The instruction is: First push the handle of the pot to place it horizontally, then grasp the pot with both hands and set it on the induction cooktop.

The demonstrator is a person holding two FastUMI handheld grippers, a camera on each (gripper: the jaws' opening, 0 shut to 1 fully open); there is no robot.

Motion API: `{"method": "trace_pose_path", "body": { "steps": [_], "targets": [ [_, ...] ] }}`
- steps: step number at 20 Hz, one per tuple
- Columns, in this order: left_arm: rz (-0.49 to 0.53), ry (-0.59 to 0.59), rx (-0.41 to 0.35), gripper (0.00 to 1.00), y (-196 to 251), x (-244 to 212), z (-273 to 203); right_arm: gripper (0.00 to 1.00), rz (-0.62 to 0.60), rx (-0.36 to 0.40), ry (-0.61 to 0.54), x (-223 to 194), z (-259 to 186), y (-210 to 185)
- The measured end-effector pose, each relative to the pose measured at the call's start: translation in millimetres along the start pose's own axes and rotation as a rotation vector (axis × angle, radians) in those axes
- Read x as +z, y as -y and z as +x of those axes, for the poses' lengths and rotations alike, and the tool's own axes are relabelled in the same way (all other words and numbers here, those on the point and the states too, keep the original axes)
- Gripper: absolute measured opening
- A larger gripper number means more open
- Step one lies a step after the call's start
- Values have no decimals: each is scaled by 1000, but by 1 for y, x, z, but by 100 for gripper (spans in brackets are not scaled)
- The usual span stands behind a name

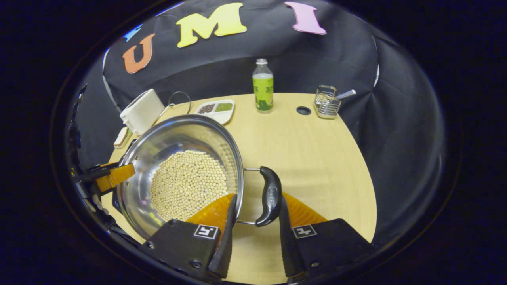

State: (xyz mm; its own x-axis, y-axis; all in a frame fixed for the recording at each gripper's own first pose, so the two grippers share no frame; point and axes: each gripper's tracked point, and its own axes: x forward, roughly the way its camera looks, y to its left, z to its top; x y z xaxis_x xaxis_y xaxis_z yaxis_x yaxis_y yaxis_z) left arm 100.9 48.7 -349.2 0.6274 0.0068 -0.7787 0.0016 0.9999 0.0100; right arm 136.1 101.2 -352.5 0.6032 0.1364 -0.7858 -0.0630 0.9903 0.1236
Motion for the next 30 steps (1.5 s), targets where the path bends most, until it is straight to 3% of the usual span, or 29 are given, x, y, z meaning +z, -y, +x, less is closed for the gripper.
{"method": "trace_pose_path", "body": {
  "steps": [14, 24, 30],
  "targets": [
    [-51, -21, 106, 58, -149, -11, -7, 52, -64, 73, -32, 4, 27, -152],
    [-64, -40, 125, 58, -202, -11, 16, 52, -83, 69, -58, 13, 55, -206],
    [-62, -47, 119, 58, -211, -12, 27, 52, -79, 60, -67, 14, 61, -214]
  ]
}}
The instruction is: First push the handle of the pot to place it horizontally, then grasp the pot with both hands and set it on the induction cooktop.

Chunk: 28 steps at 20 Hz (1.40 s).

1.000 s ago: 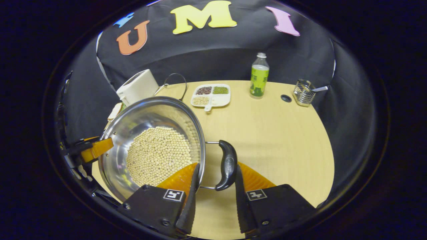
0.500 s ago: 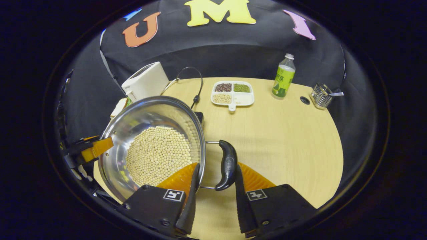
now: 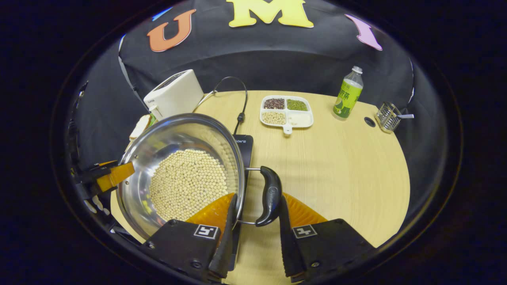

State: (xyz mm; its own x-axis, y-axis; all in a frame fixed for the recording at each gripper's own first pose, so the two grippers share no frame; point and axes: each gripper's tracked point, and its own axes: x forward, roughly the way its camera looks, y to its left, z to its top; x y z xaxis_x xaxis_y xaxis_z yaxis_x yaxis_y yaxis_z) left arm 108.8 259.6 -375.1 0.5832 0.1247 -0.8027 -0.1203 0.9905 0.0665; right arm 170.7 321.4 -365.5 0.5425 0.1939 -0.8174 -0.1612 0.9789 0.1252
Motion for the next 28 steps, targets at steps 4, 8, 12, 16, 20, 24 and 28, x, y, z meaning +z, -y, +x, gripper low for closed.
{"method": "trace_pose_path", "body": {
  "steps": [4, 8, 12, 16, 20, 24, 28],
  "targets": [
    [-1, 2, -8, 58, 0, -2, 3, 53, 0, -7, 2, -1, -1, 5],
    [4, 7, -17, 58, -1, -2, 4, 53, 6, -2, -1, -3, 0, 4],
    [20, 34, -21, 58, -1, -3, 3, 54, 14, 3, 34, -3, 1, 5],
    [25, 52, -16, 58, 0, -2, 6, 54, 17, 3, 49, -3, 1, 5],
    [26, 60, -14, 59, 0, -1, 6, 55, 17, -4, 84, -2, 2, 6],
    [32, 61, -12, 60, 0, 0, 6, 57, 29, -2, 125, -2, 2, 5],
    [33, 64, -16, 61, -1, 0, 5, 60, 51, -1, 159, 0, 2, 5]
  ]
}}
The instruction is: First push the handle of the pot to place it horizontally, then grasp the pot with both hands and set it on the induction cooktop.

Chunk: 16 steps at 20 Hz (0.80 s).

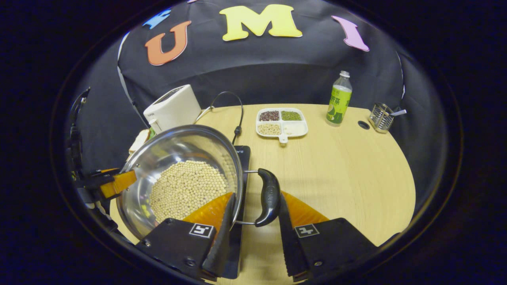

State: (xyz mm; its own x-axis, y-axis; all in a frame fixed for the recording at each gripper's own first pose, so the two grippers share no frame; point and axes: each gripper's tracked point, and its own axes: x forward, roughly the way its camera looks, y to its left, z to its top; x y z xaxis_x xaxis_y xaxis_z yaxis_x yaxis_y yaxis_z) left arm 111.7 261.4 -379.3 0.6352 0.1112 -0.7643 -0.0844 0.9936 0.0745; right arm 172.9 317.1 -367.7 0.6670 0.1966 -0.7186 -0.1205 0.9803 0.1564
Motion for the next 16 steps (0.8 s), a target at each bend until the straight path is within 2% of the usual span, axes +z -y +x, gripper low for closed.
{"method": "trace_pose_path", "body": {
  "steps": [3, 4, 6, 7, 8, 9, 10, 11, 12, 16],
  "targets": [
    [0, 9, -1, 61, 1, 0, 1, 62, -25, -5, 0, 2, 0, 1],
    [-4, 18, 8, 64, -2, 1, 0, 72, -32, -4, 27, 7, -3, 1],
    [-15, 62, 33, 67, -6, 6, -5, 71, -50, -3, 88, 19, -9, 3],
    [-3, 84, 57, 67, -9, 7, -7, 73, -69, 8, 102, 22, -14, 0],
    [13, 112, 70, 78, -10, 12, -11, 82, -93, 25, 110, 24, -18, -4],
    [24, 131, 76, 75, -10, 14, -16, 82, -109, 36, 118, 25, -23, -7],
    [26, 146, 80, 98, -9, 17, -24, 82, -119, 44, 133, 29, -26, -7],
    [24, 159, 82, 90, -8, 19, -31, 82, -127, 52, 132, 28, -30, -9],
    [16, 178, 86, 97, -7, 21, -39, 82, -134, 63, 130, 26, -34, -9],
    [-14, 262, 98, 97, -1, 31, -78, 82, -149, 55, 165, 30, -56, 0]
  ]
}}
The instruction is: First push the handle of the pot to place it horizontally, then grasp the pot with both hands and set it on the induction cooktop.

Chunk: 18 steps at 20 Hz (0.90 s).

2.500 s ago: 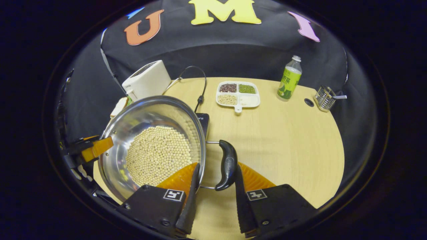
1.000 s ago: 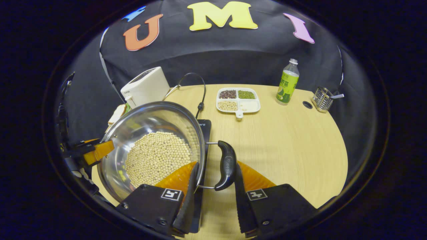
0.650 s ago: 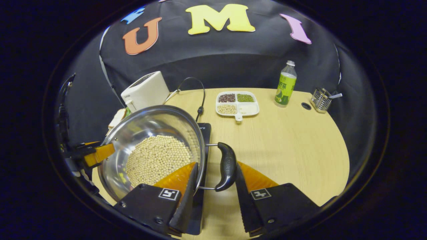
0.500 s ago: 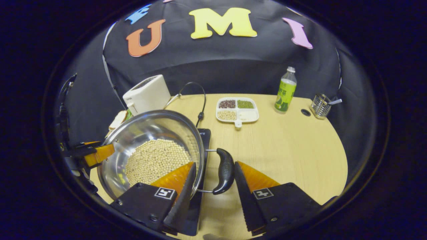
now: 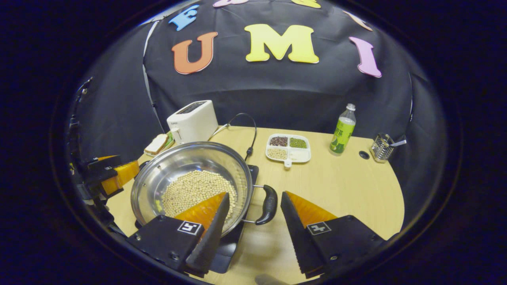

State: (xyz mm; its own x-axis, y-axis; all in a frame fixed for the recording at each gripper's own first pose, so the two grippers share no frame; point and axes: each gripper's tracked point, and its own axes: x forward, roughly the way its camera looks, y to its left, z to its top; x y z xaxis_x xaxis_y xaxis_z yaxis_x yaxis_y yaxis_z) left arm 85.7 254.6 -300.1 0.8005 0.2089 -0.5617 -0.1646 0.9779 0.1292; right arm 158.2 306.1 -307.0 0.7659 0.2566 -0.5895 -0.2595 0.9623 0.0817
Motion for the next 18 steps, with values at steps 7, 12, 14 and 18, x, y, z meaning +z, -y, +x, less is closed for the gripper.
{"method": "trace_pose_path", "body": {
  "steps": [7, 12, 14, 18],
  "targets": [
    [-11, 51, -37, 96, 18, 12, -44, 83, 34, 0, 40, 7, -32, 13],
    [-20, 70, -66, 97, 32, 15, -57, 97, 57, -7, 34, -1, -43, 18],
    [-14, 76, -71, 97, 35, 18, -62, 96, 47, -10, 45, 1, -50, 19],
    [-15, 118, -86, 96, 43, 36, -79, 96, 25, -5, 93, 15, -75, 19]
  ]
}}
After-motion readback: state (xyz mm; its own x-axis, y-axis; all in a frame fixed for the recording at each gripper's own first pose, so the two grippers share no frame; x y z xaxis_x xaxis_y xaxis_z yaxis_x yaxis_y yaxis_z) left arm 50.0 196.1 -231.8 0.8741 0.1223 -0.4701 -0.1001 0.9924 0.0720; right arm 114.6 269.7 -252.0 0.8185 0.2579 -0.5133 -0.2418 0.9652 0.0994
